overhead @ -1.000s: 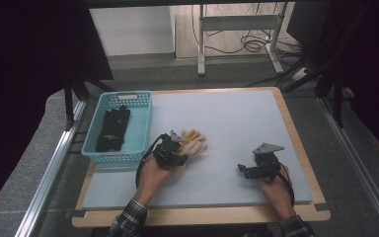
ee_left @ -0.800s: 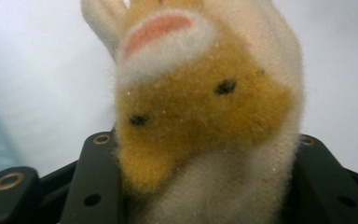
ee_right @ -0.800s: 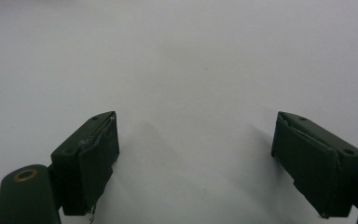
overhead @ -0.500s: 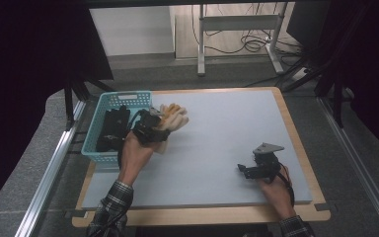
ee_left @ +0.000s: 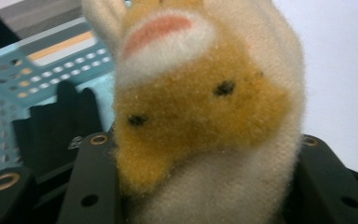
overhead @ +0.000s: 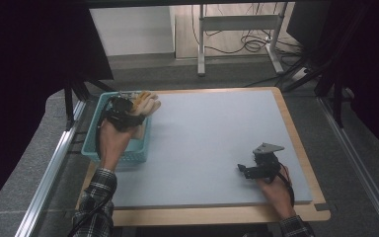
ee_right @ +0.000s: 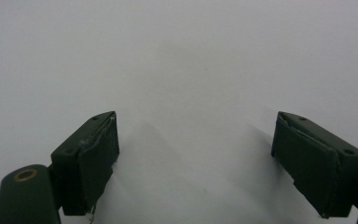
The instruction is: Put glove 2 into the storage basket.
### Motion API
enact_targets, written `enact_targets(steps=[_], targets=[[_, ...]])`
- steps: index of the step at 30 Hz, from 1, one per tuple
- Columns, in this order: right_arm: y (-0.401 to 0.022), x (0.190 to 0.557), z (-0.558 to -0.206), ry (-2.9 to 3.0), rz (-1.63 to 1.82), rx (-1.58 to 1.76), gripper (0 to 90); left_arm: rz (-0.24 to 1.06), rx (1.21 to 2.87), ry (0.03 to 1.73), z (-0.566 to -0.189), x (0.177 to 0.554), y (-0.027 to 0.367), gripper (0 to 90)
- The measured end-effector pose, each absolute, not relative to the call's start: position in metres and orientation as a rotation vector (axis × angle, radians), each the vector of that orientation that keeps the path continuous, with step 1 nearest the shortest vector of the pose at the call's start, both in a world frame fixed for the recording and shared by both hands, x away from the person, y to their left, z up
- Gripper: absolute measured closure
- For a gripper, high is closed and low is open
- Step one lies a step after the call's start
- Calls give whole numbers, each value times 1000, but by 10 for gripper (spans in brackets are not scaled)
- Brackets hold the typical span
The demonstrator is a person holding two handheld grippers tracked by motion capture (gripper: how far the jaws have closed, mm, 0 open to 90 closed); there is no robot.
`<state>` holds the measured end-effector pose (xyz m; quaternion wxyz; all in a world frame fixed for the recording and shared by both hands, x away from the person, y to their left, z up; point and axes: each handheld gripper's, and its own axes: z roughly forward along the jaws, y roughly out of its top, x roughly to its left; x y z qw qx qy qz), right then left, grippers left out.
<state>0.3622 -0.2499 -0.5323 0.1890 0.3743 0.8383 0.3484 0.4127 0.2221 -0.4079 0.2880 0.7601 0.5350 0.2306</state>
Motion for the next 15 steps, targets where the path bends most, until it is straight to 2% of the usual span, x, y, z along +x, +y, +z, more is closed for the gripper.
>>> enact_targets(steps=[8, 15], targets=[[-250, 362, -532, 2357, 980, 1052, 148, 623, 2007, 1550, -415, 428, 250, 489], [-250, 362, -532, 2357, 980, 1053, 148, 583, 2025, 1641, -436, 447, 262, 483]])
